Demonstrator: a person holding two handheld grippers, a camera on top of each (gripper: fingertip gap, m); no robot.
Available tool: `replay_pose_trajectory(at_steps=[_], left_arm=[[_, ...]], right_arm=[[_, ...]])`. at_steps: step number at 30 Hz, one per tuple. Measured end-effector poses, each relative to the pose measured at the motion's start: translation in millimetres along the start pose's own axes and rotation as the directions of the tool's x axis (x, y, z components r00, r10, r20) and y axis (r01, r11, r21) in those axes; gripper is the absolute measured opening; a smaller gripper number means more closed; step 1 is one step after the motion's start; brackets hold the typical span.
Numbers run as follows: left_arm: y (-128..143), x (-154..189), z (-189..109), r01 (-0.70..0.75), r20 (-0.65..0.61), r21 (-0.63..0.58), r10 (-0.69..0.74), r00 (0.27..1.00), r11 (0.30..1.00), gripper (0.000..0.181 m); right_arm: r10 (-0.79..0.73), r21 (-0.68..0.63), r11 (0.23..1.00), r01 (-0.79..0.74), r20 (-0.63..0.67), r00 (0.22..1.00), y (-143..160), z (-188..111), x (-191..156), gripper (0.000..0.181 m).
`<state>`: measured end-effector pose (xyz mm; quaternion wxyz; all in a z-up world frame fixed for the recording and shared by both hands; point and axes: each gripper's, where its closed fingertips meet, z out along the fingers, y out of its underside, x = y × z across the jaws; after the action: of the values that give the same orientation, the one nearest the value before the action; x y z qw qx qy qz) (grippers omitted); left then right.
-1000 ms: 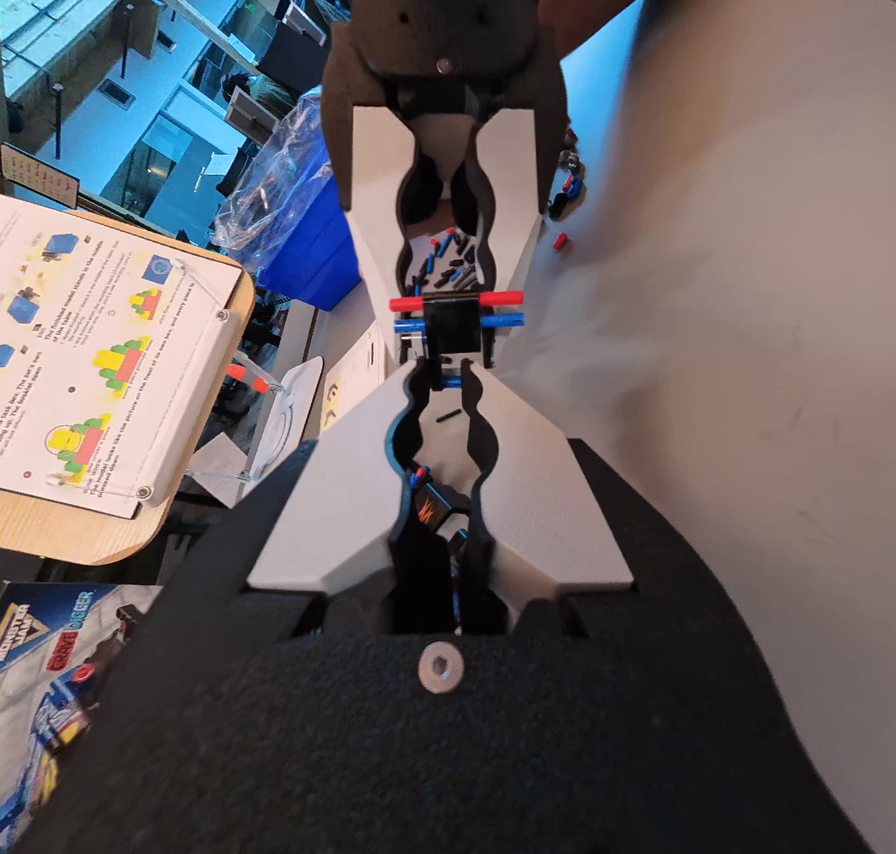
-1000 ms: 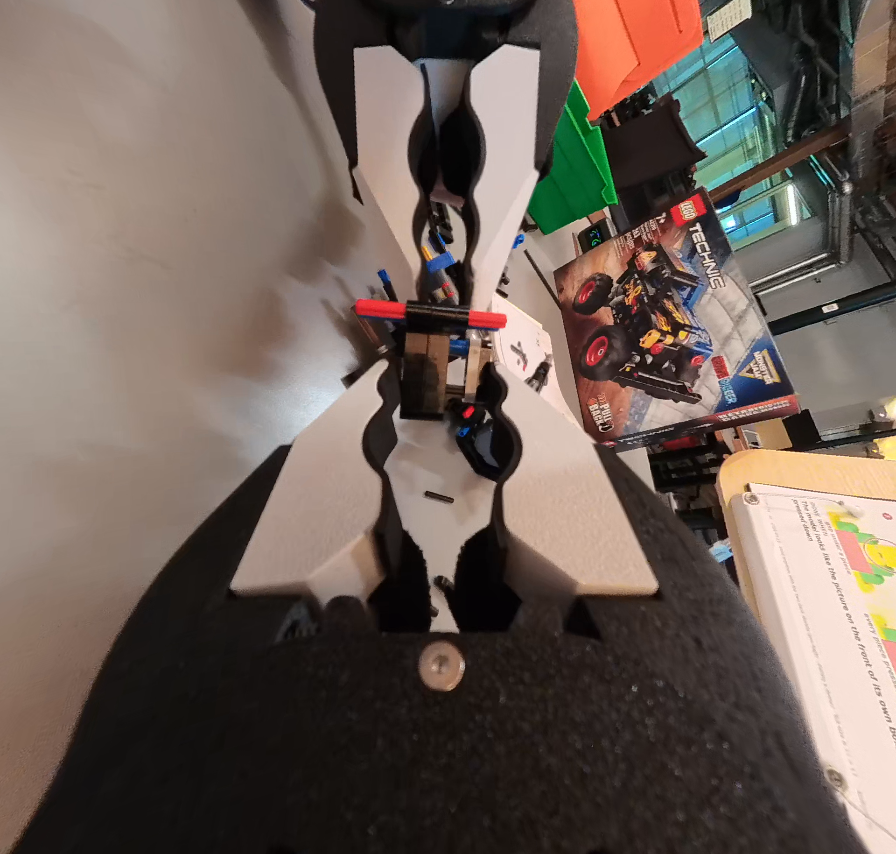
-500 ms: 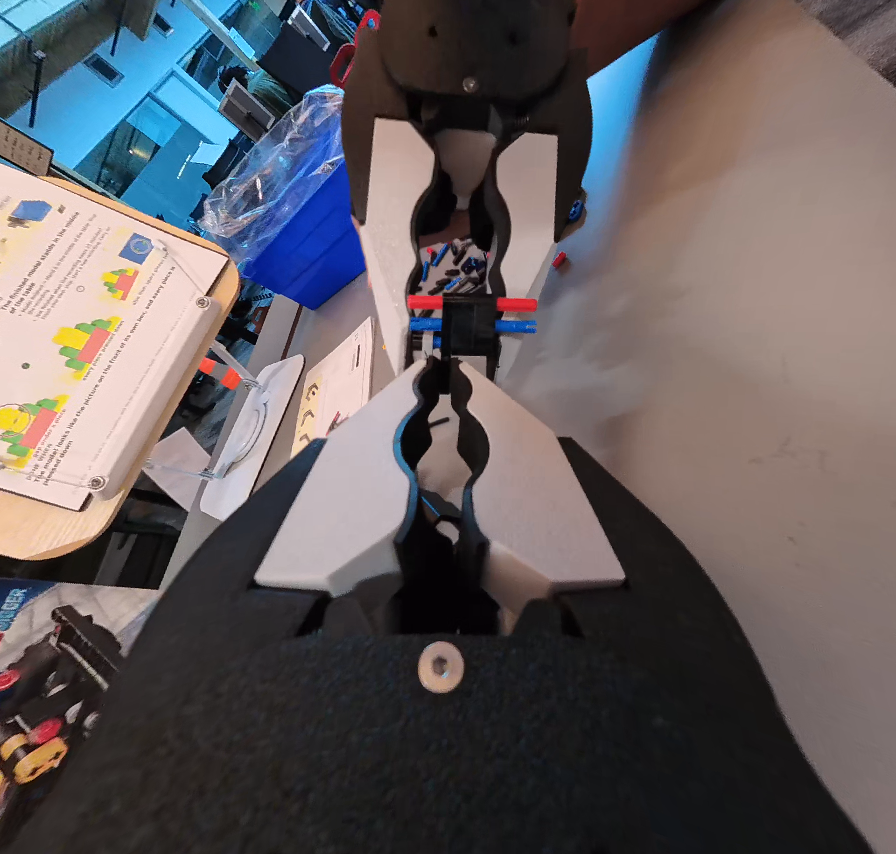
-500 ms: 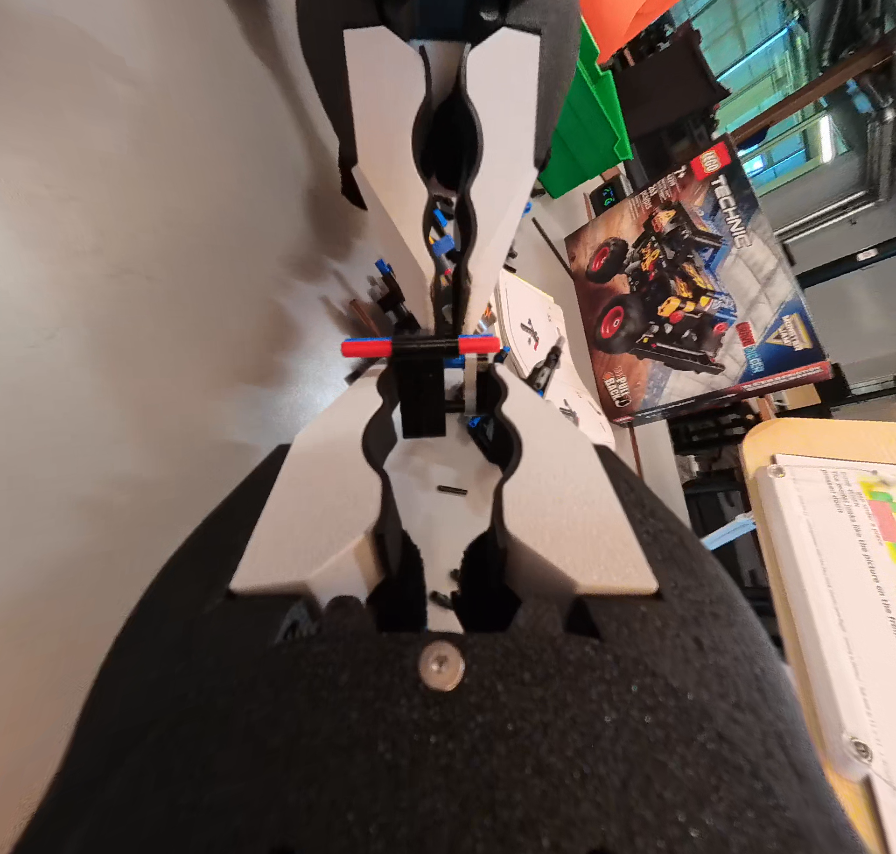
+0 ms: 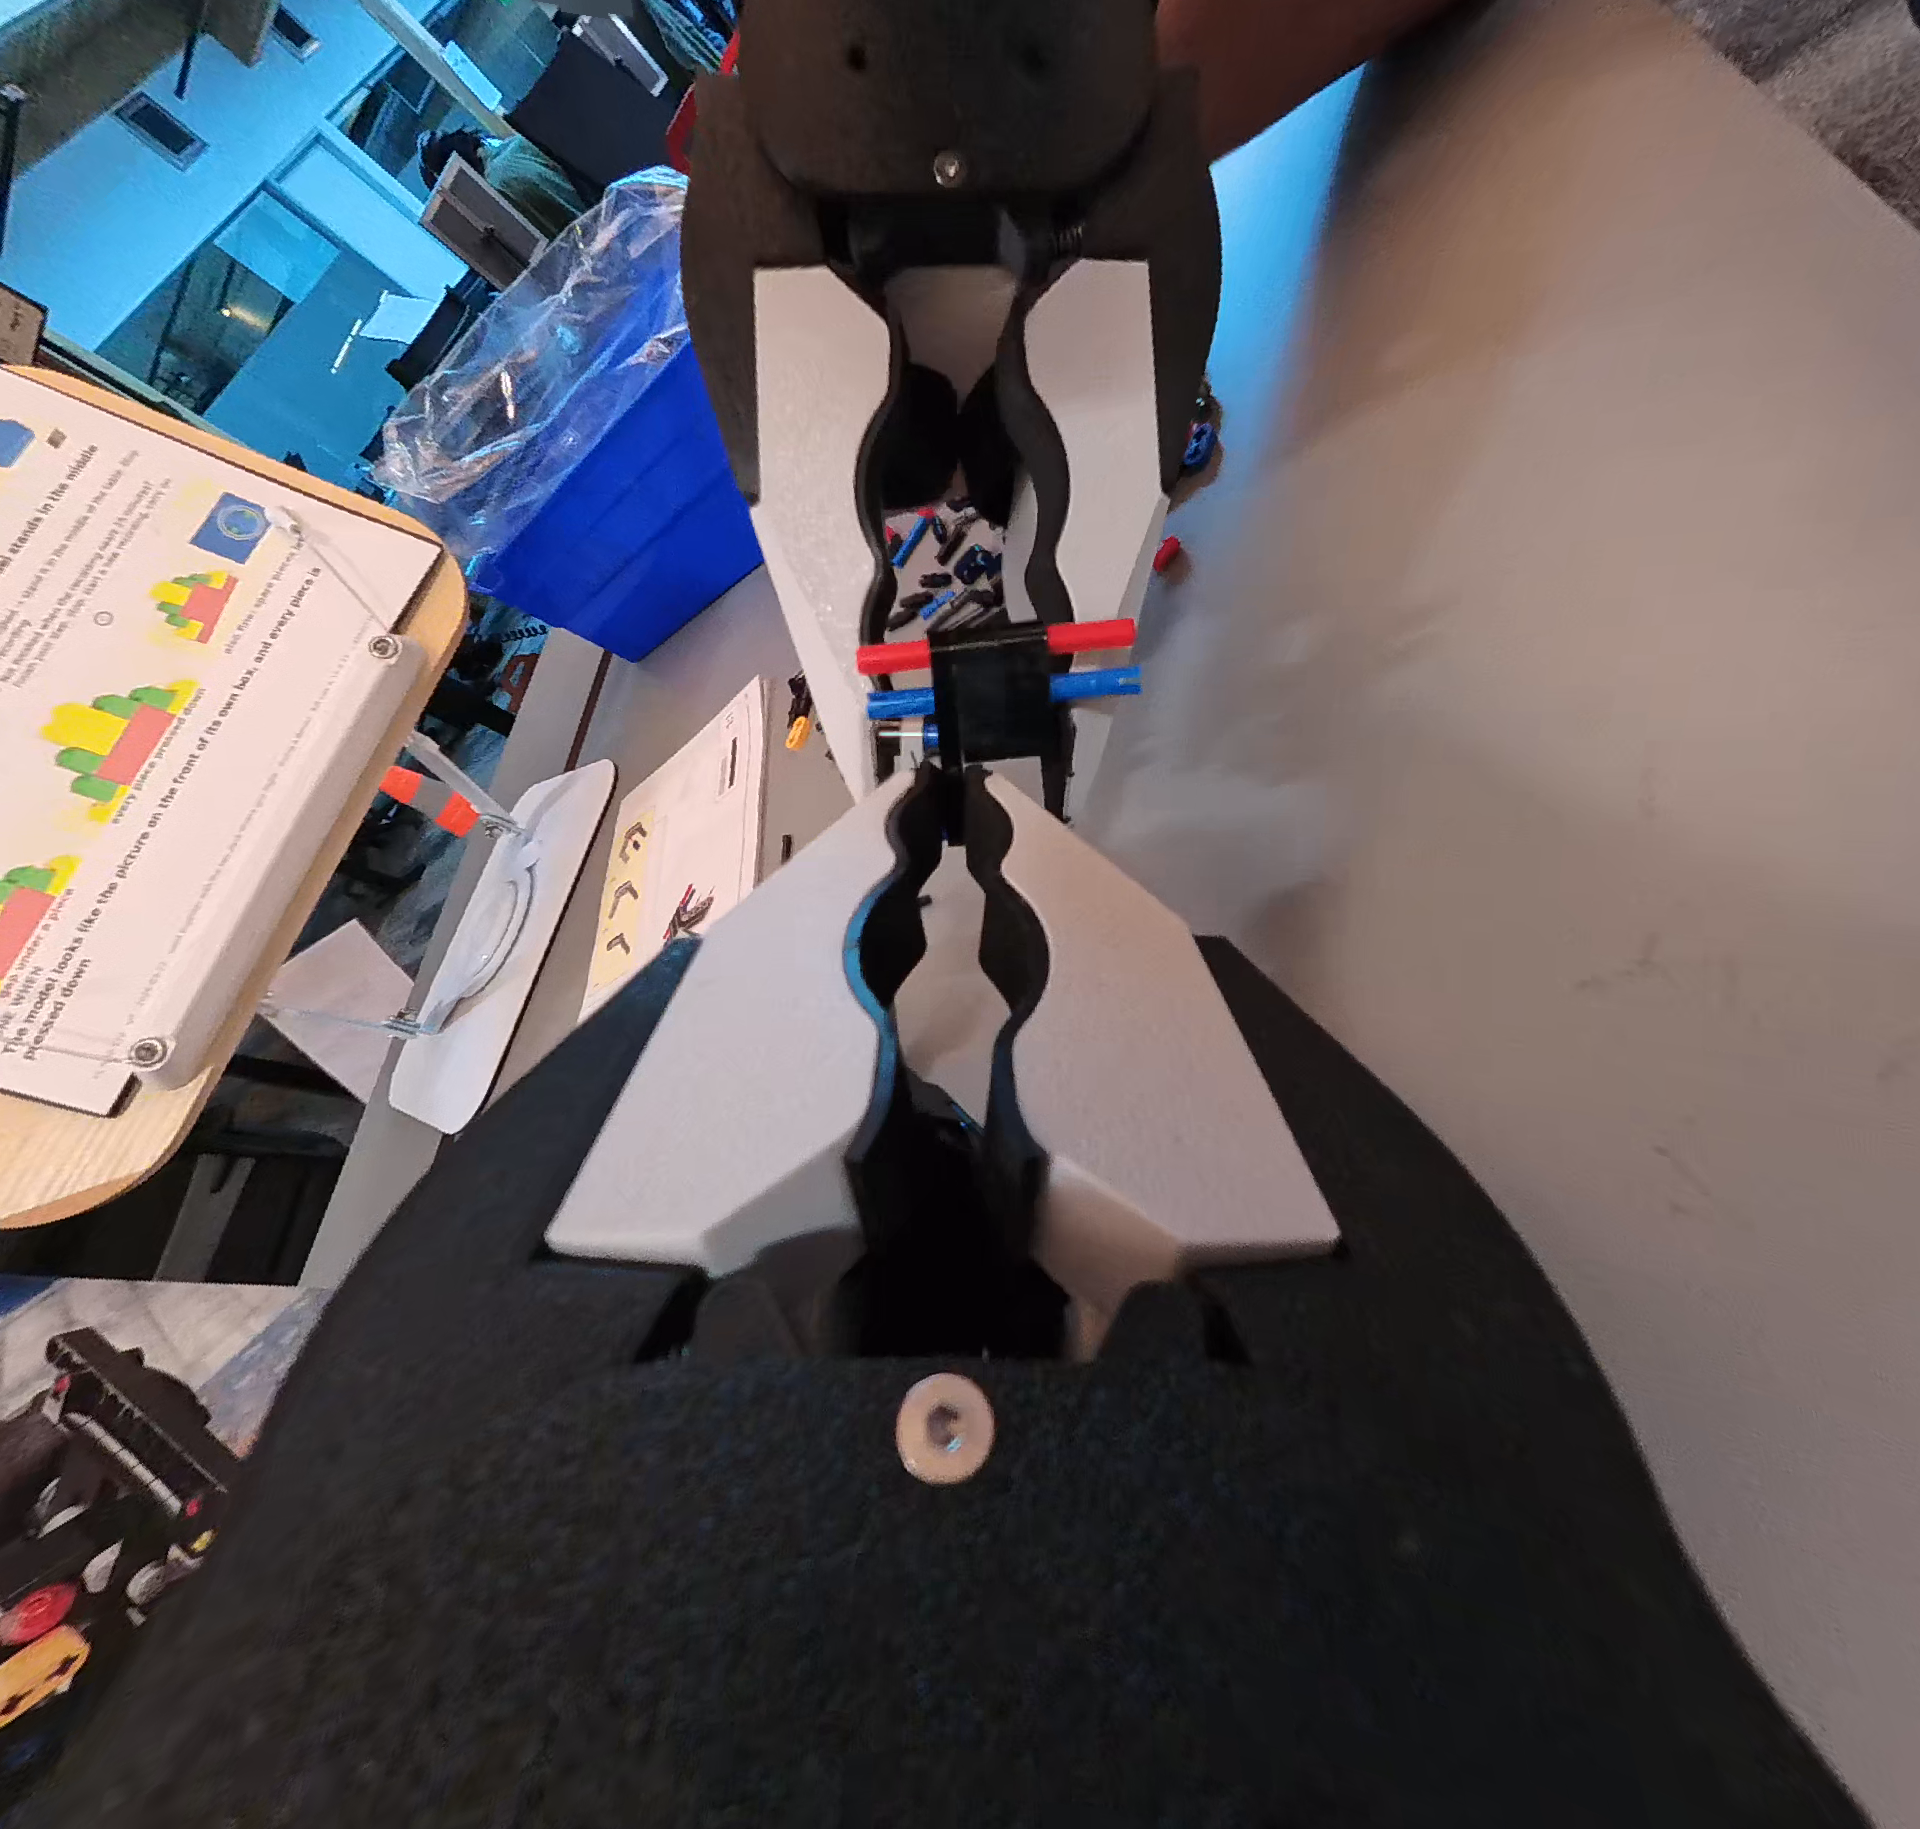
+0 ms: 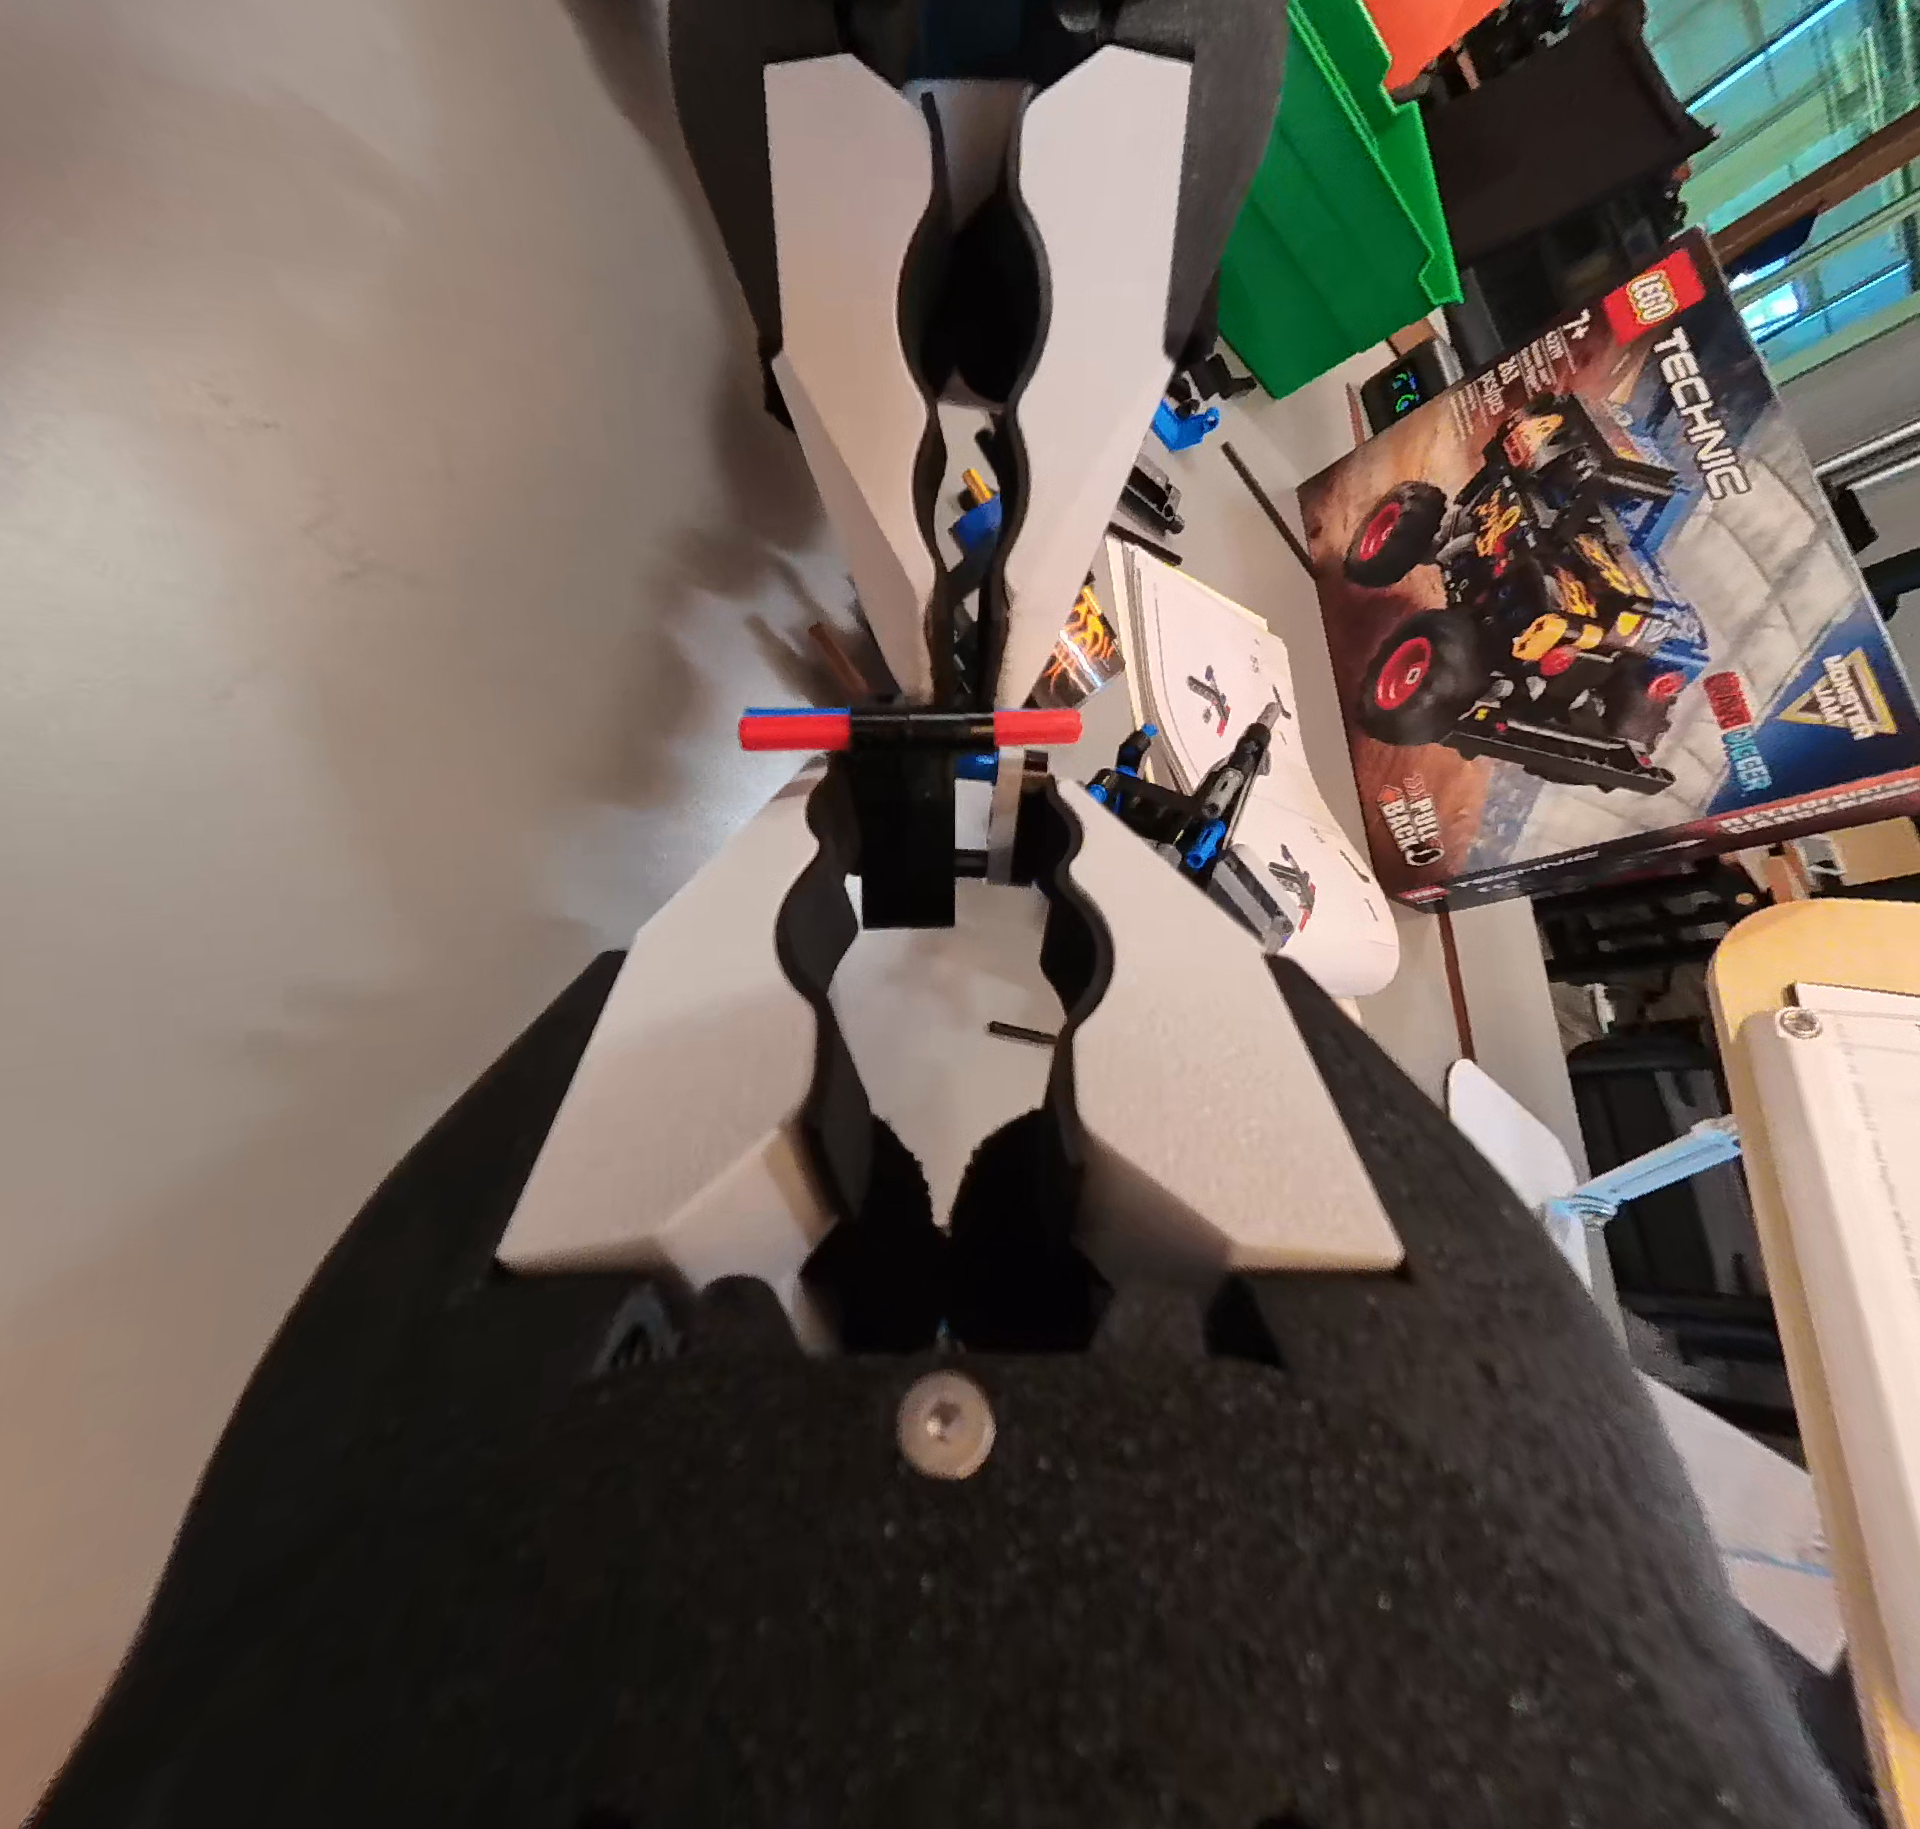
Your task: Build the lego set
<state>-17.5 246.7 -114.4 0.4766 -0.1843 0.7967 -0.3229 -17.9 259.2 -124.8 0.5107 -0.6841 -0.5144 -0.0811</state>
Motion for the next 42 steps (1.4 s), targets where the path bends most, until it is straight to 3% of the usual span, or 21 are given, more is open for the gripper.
replay_pose_trajectory(at_steps=[1, 6, 8, 13, 21, 26, 32, 35, 38, 42], left_arm=[[1, 1, 0, -0.004, -0.003, -0.008, 0.004, 1.0, 1.0, 0.002], [5, -2, 3, -0.02, 0.015, -0.045, 0.02, 1.0, 0.999, 0.002], [7, 0, 3, -0.026, 0.004, -0.054, 0.027, 1.0, 0.998, 0.002], [9, 2, 4, -0.041, -0.004, -0.061, 0.041, 0.999, 0.997, 0.001], [13, 2, 4, -0.033, 0.001, -0.078, 0.033, 0.999, 0.996, 0.002], [14, 2, 6, 0.004, -0.005, -0.081, -0.005, 1.0, 0.997, 0.001], [21, -3, 9, 0.1, -0.008, -0.1, -0.102, 0.995, 0.99, 0.002], [20, -4, 9, 0.122, -0.005, -0.102, -0.123, 0.992, 0.987, 0.002], [10, 0, 8, 0.086, -0.011, -0.079, -0.087, 0.996, 0.993, 0.002], [9, -2, 7, 0.022, 0.021, -0.091, -0.02, 1.0, 0.996, 0.002]], right_arm=[[-0.02, -0.004, 1.0, 0.02, -0.006, 1.0, 1, 0, 0, 0.032], [0.063, -0.043, 0.997, -0.063, -0.012, 0.998, 6, 3, 3, 0.035], [0.001, -0.039, 0.999, -0.003, -0.047, 0.999, 3, 2, 3, 0.042], [-0.076, -0.058, 0.996, 0.072, -0.066, 0.995, 4, 7, -2, 0.034], [0.058, -0.047, 0.997, -0.058, 0.012, 0.998, 5, 11, -4, 0.033], [0.044, -0.052, 0.998, -0.044, 0.01, 0.999, 8, 11, -4, 0.033], [0.138, -0.086, 0.987, -0.138, -0.01, 0.99, 13, 16, -1, 0.034], [0.103, -0.129, 0.986, -0.108, -0.044, 0.994, 14, 21, -3, 0.048], [0.065, -0.146, 0.986, -0.077, -0.088, 0.994, 12, 23, 1, 0.031], [0.032, -0.136, 0.99, -0.045, -0.092, 0.995, 10, 20, 3, 0.03]])
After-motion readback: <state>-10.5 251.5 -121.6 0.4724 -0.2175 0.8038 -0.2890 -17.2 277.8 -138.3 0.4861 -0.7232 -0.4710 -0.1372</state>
